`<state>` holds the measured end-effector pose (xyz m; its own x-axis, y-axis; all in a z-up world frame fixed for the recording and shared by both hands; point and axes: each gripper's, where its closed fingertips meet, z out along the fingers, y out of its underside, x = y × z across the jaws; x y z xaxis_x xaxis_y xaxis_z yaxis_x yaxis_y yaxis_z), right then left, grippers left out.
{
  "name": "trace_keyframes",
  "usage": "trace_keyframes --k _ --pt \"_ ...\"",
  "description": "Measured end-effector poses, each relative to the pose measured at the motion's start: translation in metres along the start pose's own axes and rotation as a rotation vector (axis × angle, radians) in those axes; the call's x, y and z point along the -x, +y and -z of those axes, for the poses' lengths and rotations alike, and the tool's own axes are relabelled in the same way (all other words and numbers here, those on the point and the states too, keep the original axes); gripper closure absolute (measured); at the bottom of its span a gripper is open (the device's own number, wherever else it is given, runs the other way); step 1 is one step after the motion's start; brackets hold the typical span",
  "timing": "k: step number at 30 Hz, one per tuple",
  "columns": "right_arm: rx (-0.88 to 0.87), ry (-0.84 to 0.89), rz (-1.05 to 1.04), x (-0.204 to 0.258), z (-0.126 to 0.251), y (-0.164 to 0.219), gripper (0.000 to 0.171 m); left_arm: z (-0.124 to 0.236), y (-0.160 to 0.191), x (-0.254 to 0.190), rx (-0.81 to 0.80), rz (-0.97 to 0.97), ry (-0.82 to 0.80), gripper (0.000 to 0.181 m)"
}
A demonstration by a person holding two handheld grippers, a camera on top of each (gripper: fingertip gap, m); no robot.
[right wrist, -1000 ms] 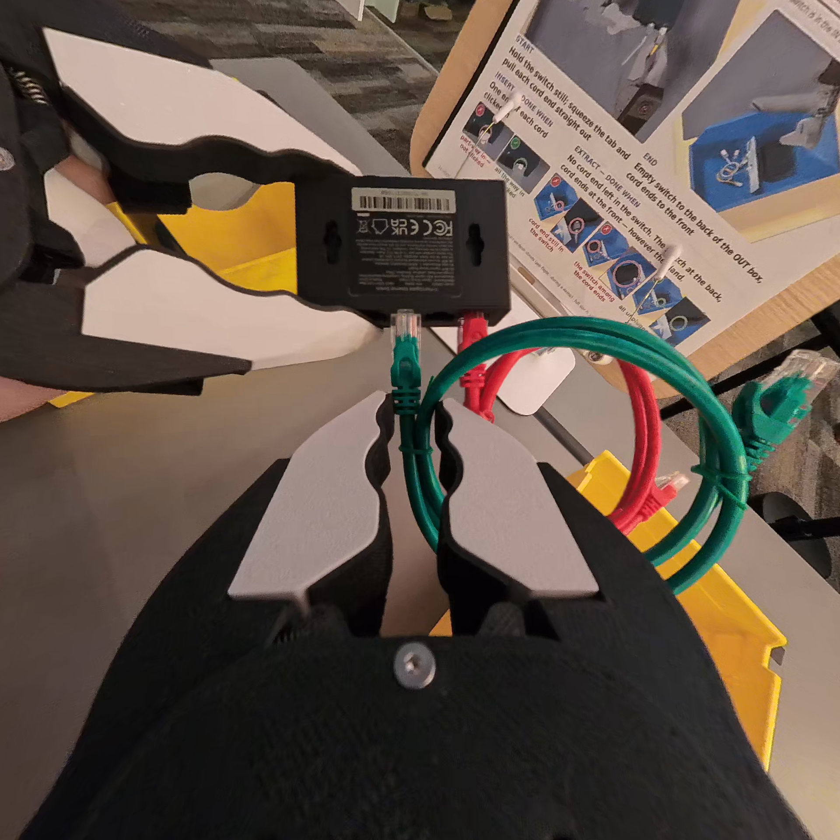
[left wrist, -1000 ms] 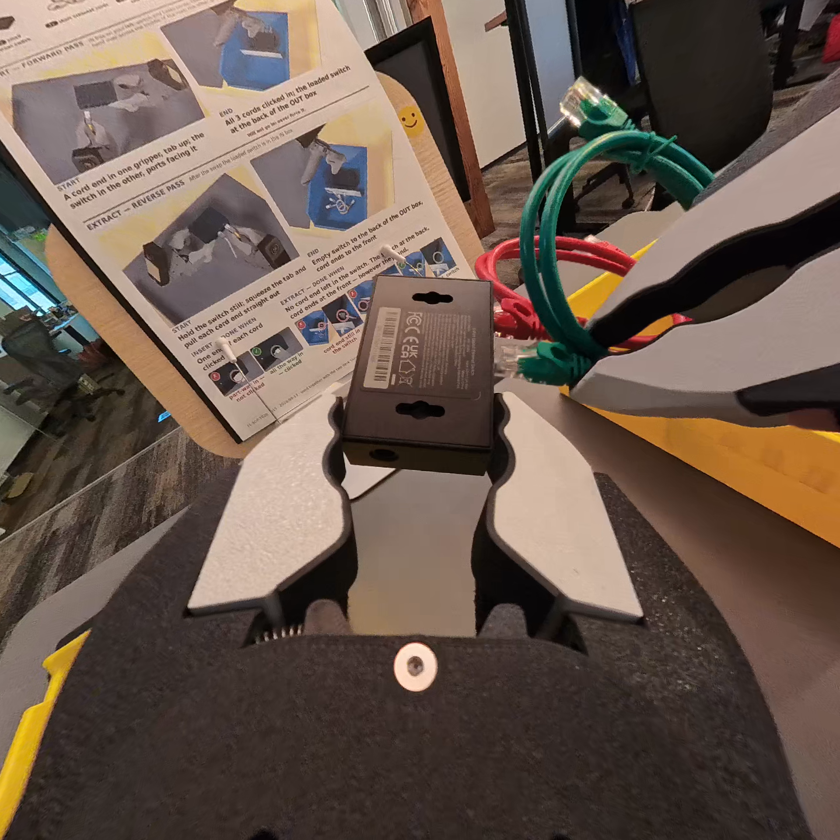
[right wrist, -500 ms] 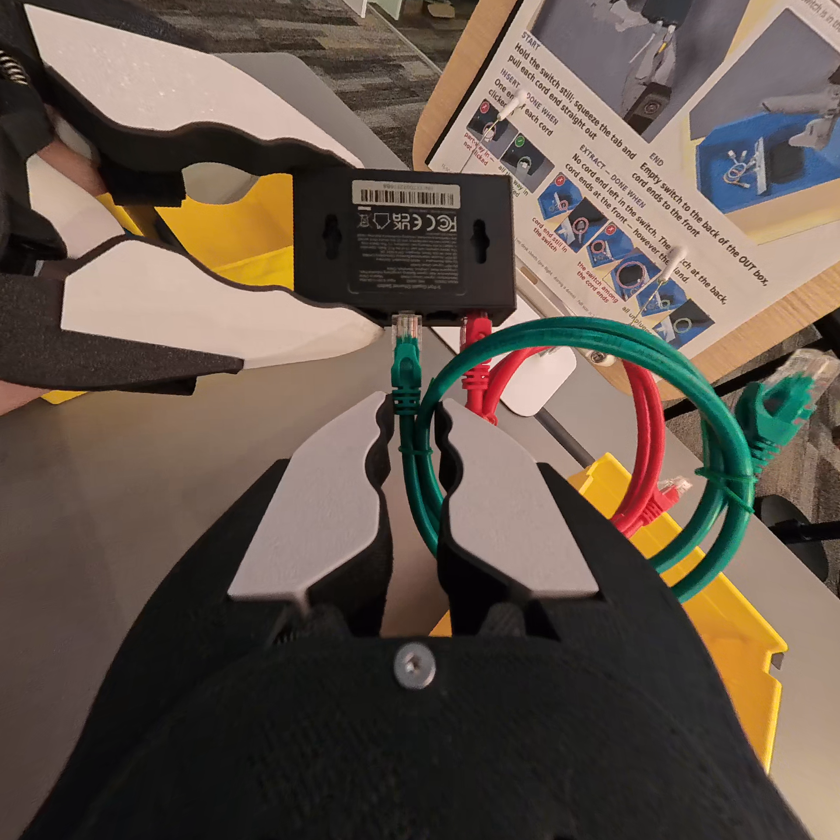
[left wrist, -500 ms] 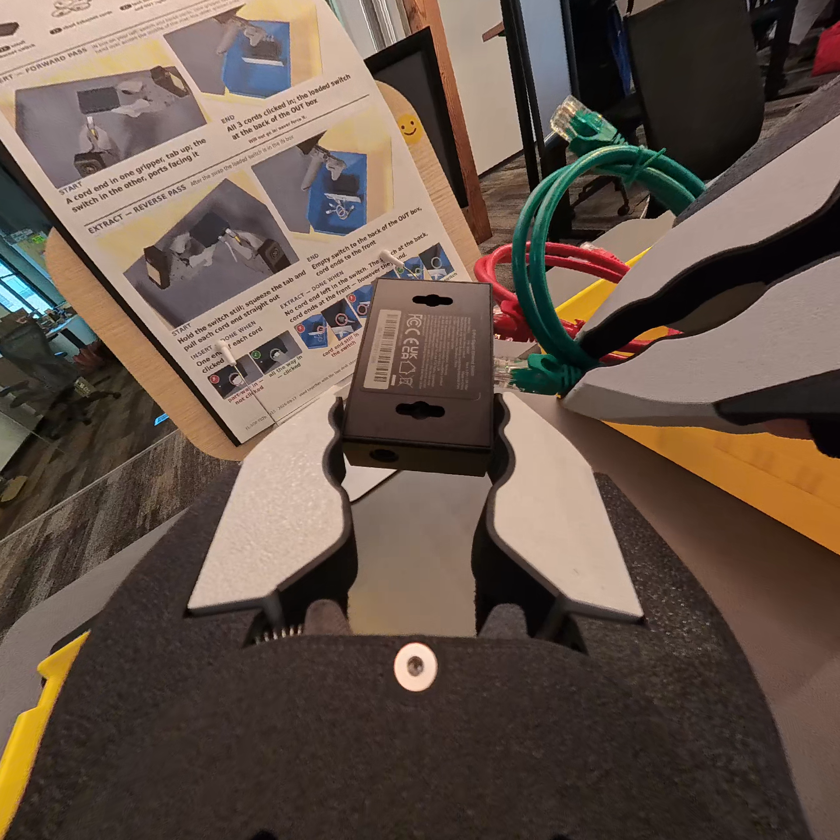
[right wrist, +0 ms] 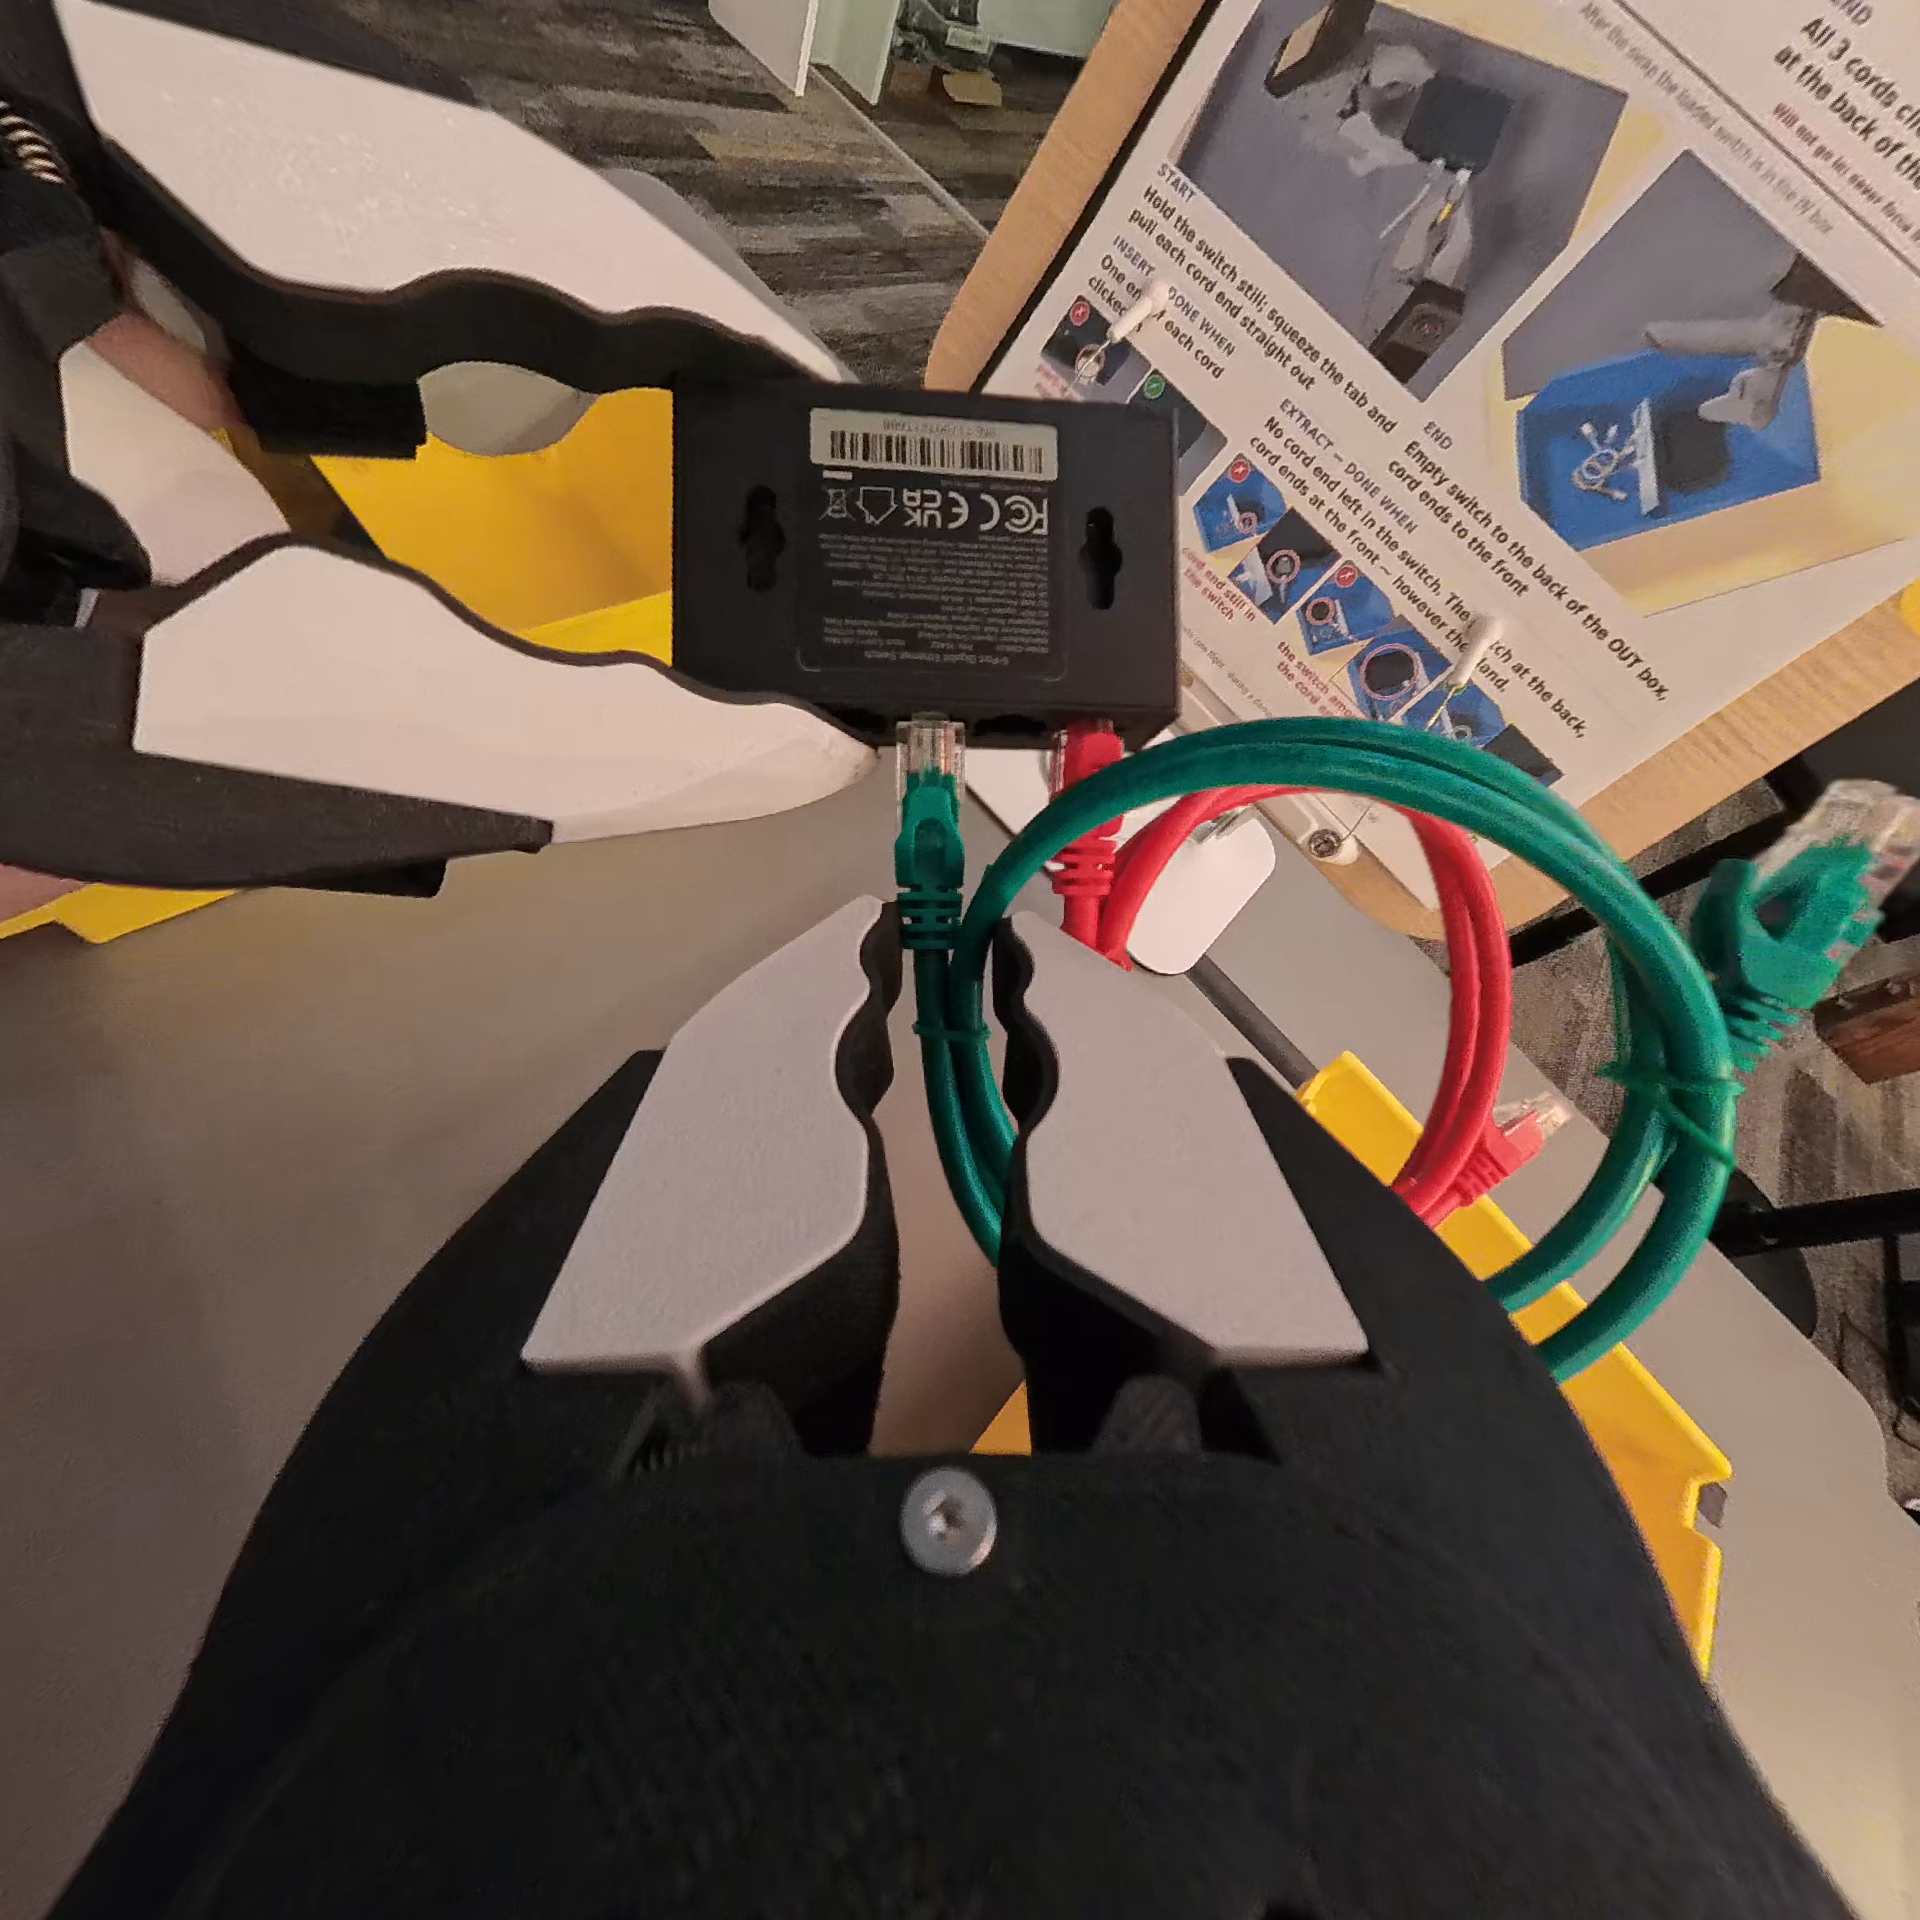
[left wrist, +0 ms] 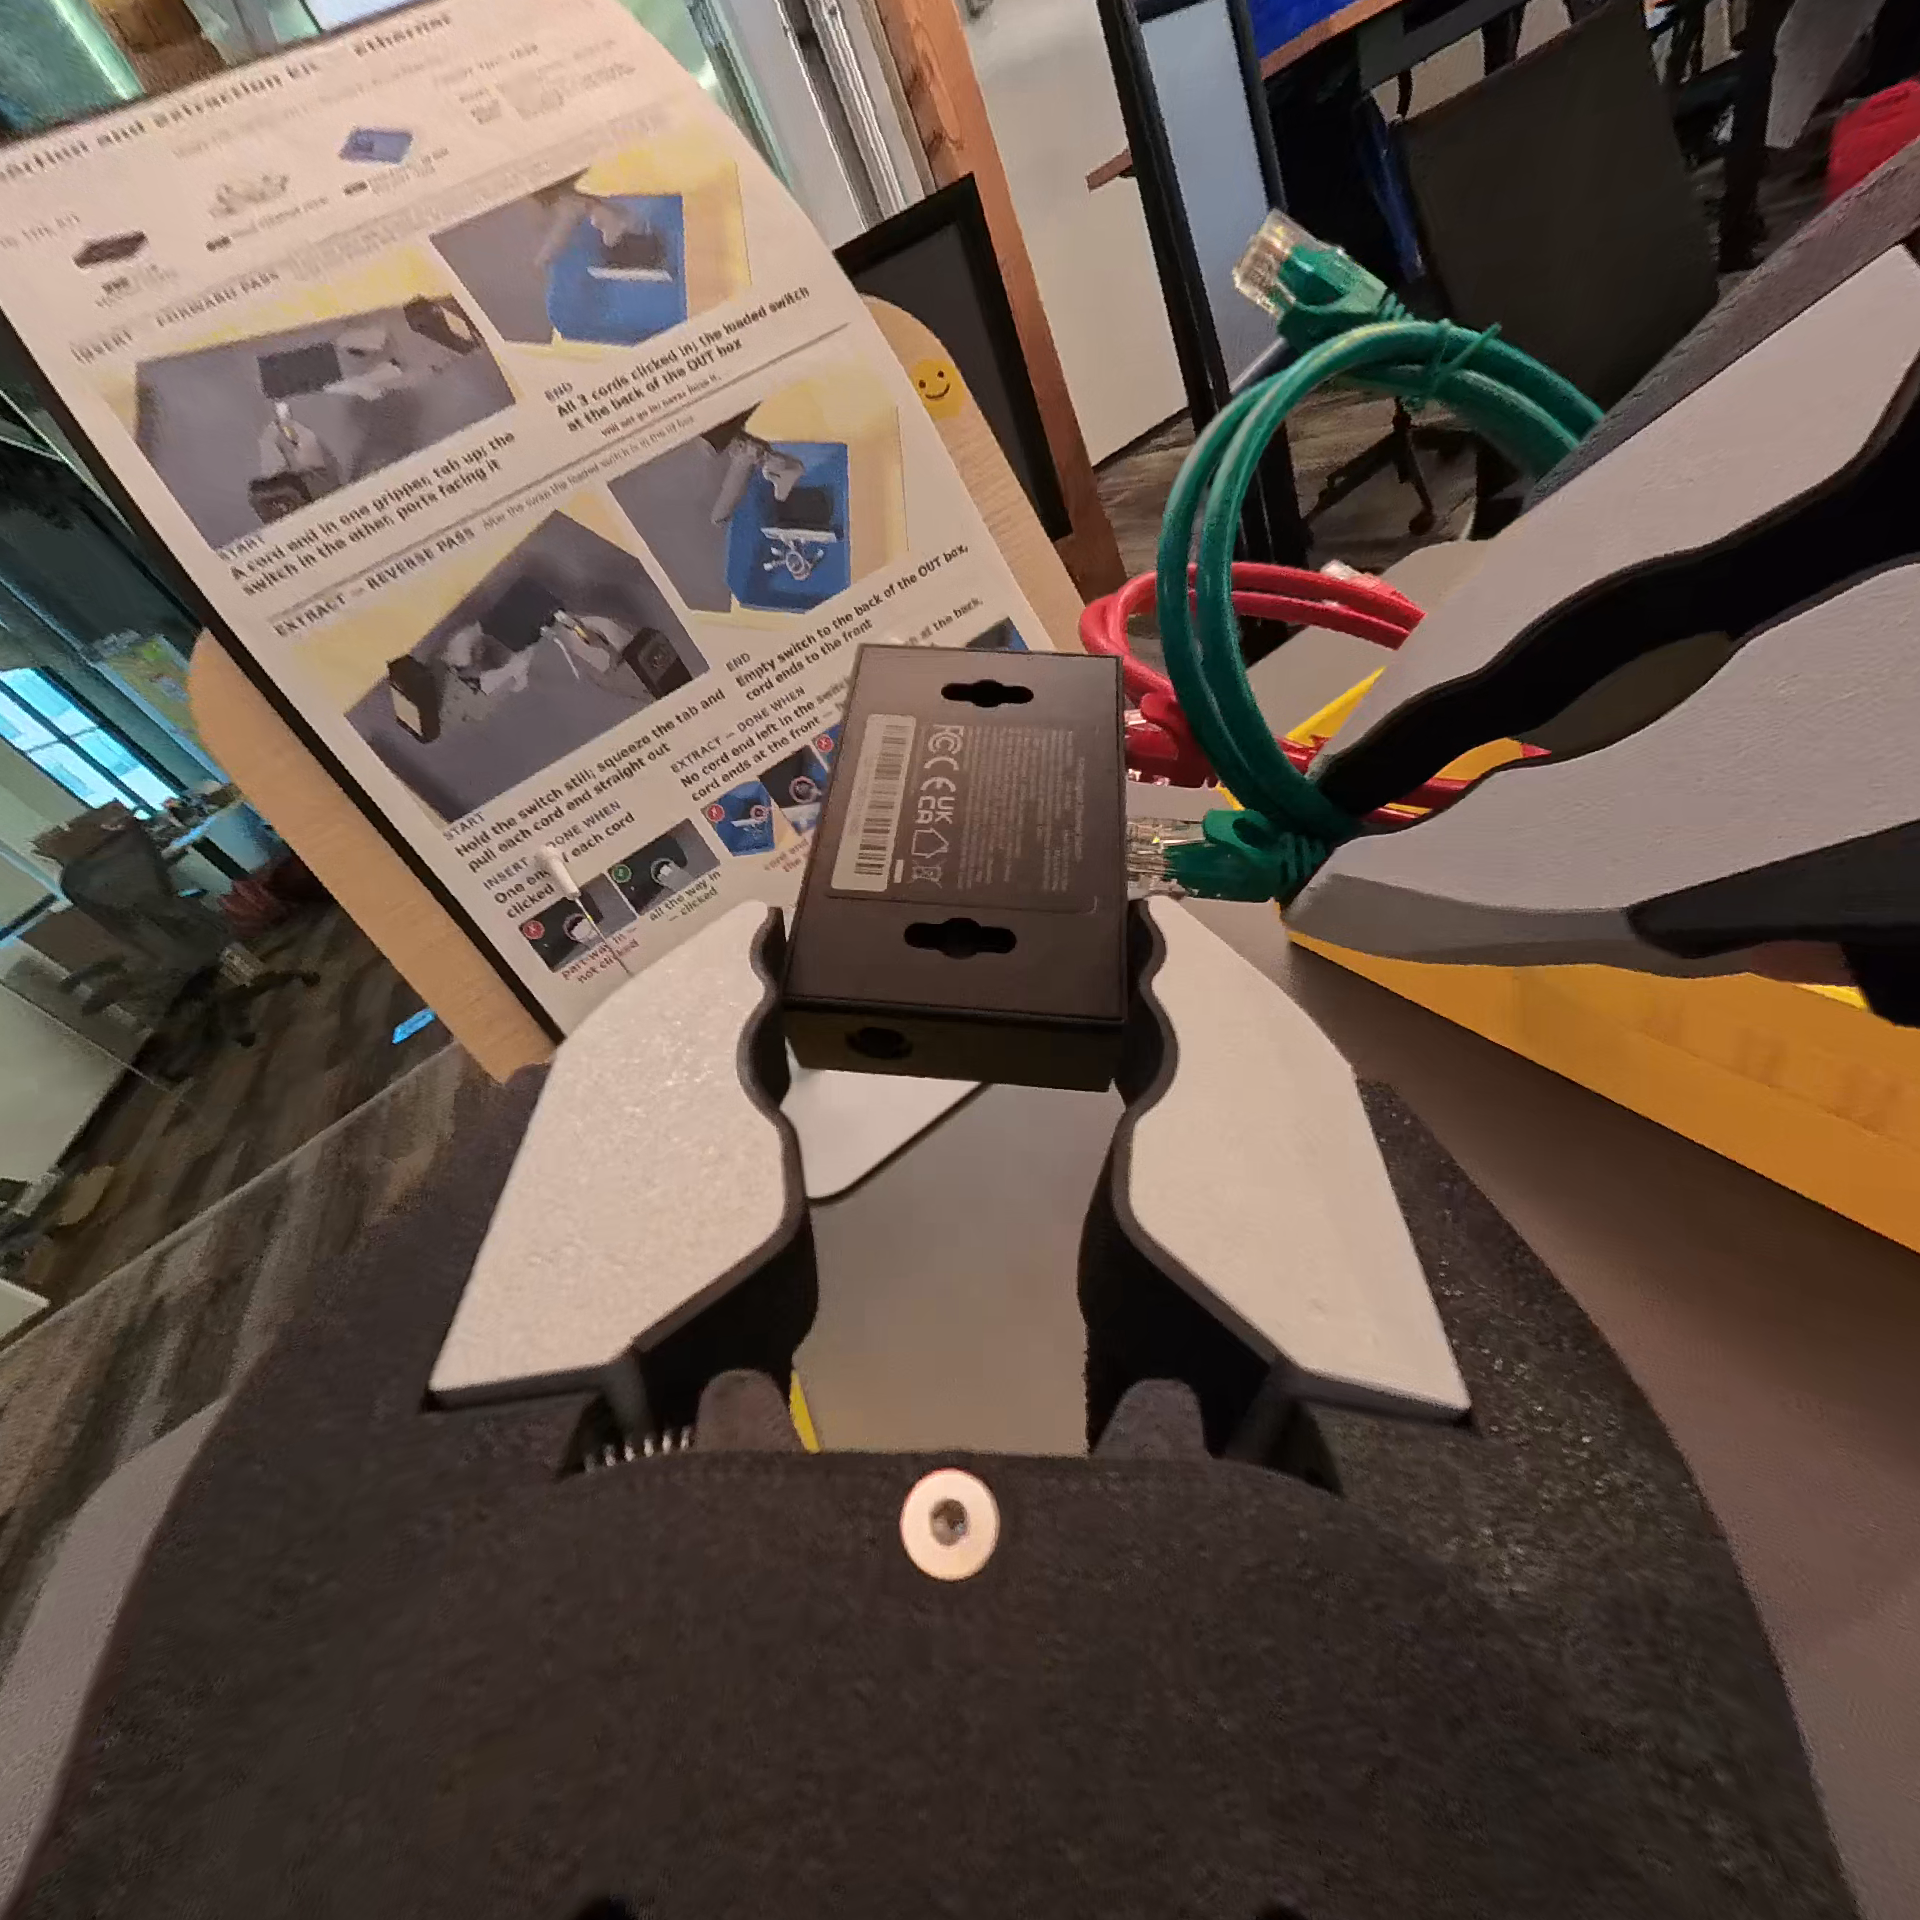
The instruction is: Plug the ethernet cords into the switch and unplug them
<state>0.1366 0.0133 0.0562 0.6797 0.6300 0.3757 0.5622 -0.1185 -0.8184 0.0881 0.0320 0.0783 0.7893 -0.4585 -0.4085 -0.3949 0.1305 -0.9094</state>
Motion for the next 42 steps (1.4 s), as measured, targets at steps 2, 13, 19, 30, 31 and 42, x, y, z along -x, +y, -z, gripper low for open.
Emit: trace_keyframes --k 2,13,19,30,31,42 --pt "0.000 0.011 -0.005 0.000 0.001 -0.001 0.154 0.001 -0.003 -0.001 -0.014 -0.015 -0.017 0.120" --pt "-0.066 0.031 0.027 0.000 0.009 -0.012 0.154 0.008 -0.016 -0.003 -0.094 -0.059 -0.031 0.120" --pt "-0.178 0.058 0.081 0.001 0.012 -0.025 0.155 0.010 -0.016 0.005 -0.106 0.079 0.022 0.120" --pt "-0.213 0.037 0.068 0.002 0.013 -0.028 0.155 0.013 -0.024 0.006 -0.137 0.040 0.034 0.120" --pt "-0.222 0.038 0.063 0.002 0.014 -0.030 0.155 0.014 -0.026 0.007 -0.147 0.033 0.033 0.120" --pt "-0.303 0.128 0.142 0.001 0.034 -0.045 0.154 0.033 -0.052 0.004 -0.331 0.027 0.079 0.118"
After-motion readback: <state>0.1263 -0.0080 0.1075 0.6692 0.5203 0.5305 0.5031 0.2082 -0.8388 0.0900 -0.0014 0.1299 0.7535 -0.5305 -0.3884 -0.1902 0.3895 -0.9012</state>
